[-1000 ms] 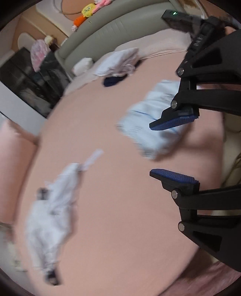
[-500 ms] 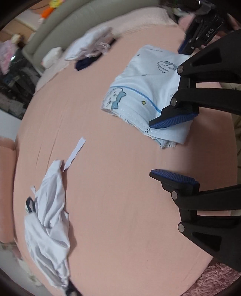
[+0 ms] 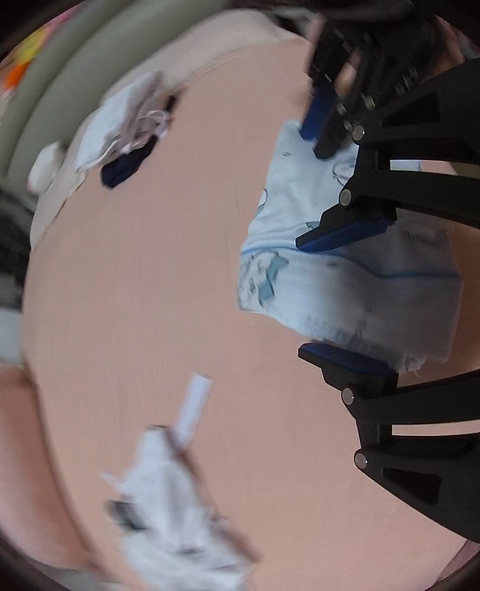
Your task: Fold clothes
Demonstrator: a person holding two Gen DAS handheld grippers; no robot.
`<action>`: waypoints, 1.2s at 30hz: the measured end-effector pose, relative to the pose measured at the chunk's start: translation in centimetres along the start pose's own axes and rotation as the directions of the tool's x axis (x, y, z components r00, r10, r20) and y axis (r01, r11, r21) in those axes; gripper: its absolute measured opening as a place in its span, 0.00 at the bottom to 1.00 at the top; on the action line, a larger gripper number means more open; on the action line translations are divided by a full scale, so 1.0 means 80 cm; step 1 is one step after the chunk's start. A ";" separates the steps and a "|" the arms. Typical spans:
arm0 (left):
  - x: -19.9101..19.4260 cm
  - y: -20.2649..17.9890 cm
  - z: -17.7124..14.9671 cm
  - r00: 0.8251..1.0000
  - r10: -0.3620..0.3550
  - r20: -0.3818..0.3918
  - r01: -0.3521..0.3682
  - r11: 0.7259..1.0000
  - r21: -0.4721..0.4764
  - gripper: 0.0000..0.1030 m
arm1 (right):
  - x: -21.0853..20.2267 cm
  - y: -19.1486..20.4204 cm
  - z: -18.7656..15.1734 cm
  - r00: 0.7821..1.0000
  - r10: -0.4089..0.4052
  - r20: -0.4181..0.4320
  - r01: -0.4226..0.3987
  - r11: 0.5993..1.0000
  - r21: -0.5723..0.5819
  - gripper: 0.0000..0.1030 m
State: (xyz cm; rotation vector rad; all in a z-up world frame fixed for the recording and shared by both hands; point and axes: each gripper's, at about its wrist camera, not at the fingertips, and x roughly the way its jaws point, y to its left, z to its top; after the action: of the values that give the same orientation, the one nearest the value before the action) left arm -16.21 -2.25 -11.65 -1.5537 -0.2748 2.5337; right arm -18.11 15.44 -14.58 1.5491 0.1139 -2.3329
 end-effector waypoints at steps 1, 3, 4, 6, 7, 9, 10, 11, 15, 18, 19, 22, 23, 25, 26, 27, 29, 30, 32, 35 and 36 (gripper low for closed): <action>-0.001 0.009 -0.003 1.000 -0.024 0.002 0.024 0.999 -0.044 0.53 | -0.002 0.000 -0.003 1.000 -0.016 0.013 0.016 1.000 -0.017 0.24; -0.006 0.018 -0.009 0.999 -0.046 0.021 0.048 0.995 -0.086 0.53 | -0.010 -0.006 -0.016 0.997 -0.075 0.023 0.075 0.996 -0.044 0.23; -0.010 0.020 -0.012 0.998 -0.051 0.033 0.054 0.994 -0.098 0.53 | -0.011 -0.012 -0.021 0.995 -0.097 0.022 0.098 0.995 -0.033 0.27; -0.019 0.025 -0.016 0.996 -0.062 0.063 0.069 0.990 -0.121 0.51 | -0.013 -0.029 -0.028 0.995 -0.094 0.015 0.094 0.996 0.012 0.33; -0.027 0.029 -0.018 0.994 -0.067 0.089 0.079 0.988 -0.136 0.50 | -0.016 -0.037 -0.029 0.997 -0.072 0.011 0.071 0.996 0.044 0.33; -0.038 0.037 -0.021 0.989 -0.089 0.122 0.108 0.981 -0.161 0.49 | -0.023 -0.042 -0.032 0.997 -0.074 0.009 0.073 0.996 0.049 0.33; -0.031 0.043 -0.025 0.987 -0.125 0.098 0.140 0.976 -0.166 0.48 | -0.025 -0.041 -0.032 0.997 -0.076 0.011 0.076 0.996 0.044 0.33; -0.024 0.048 -0.028 0.984 -0.162 0.075 0.172 0.970 -0.173 0.48 | -0.026 -0.046 -0.034 0.999 -0.032 0.009 0.031 0.996 0.082 0.33; 0.003 0.071 -0.042 0.952 -0.305 -0.015 0.296 0.933 -0.206 0.50 | -0.031 -0.066 -0.043 0.989 0.145 0.017 -0.145 0.962 0.233 0.42; 0.005 0.074 -0.046 0.945 -0.327 -0.004 0.318 0.922 -0.221 0.52 | -0.024 -0.072 -0.055 0.963 0.266 0.028 -0.261 0.912 0.317 0.56; 0.003 0.071 -0.045 0.947 -0.320 -0.004 0.311 0.925 -0.218 0.49 | -0.024 -0.068 -0.055 0.968 0.251 0.028 -0.248 0.922 0.298 0.56; -0.004 0.060 -0.042 0.956 -0.294 -0.004 0.287 0.935 -0.210 0.35 | -0.020 -0.045 -0.046 0.979 0.204 -0.003 -0.198 0.955 0.222 0.35; -0.012 0.056 -0.043 0.962 -0.274 0.000 0.268 0.940 -0.211 0.32 | -0.019 -0.038 -0.041 0.980 0.196 -0.009 -0.191 0.962 0.197 0.22; -0.028 0.048 -0.045 0.965 -0.261 -0.010 0.252 0.942 -0.222 0.30 | -0.018 -0.025 -0.031 0.983 0.180 -0.020 -0.176 0.973 0.148 0.17; -0.036 0.043 -0.047 0.966 -0.259 -0.022 0.248 0.944 -0.219 0.29 | -0.024 -0.024 -0.025 0.987 0.161 -0.011 -0.158 0.979 0.127 0.15; -0.043 0.035 -0.051 0.968 -0.247 -0.040 0.236 0.953 -0.190 0.28 | -0.033 -0.027 -0.020 0.991 0.135 0.010 -0.135 0.984 0.120 0.15; -0.056 0.014 -0.057 0.980 -0.186 -0.065 0.179 0.978 -0.103 0.29 | -0.046 -0.037 -0.015 0.997 0.073 0.015 -0.074 0.986 0.152 0.15; -0.059 0.011 -0.059 0.988 -0.144 -0.060 0.140 0.987 -0.075 0.29 | -0.052 -0.041 -0.013 0.999 0.039 0.015 -0.041 0.985 0.167 0.15; -0.065 0.009 -0.062 0.995 -0.091 -0.047 0.088 0.995 -0.044 0.36 | -0.055 -0.041 -0.015 0.997 -0.073 -0.004 0.073 0.983 0.168 0.18; -0.064 0.036 -0.057 0.979 -0.204 -0.016 0.199 0.966 -0.162 0.37 | -0.056 -0.043 -0.023 0.997 -0.072 -0.023 0.075 0.982 0.173 0.25; -0.061 0.041 -0.055 0.971 -0.239 -0.011 0.233 0.954 -0.188 0.37 | -0.055 -0.045 -0.025 0.999 -0.031 -0.022 0.034 0.985 0.169 0.34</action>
State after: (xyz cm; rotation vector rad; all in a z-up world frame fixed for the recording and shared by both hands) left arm -10.21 -6.22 -10.13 -1.5193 -0.6687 2.3509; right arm -15.97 20.31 -11.77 1.6606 -0.0576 -2.4076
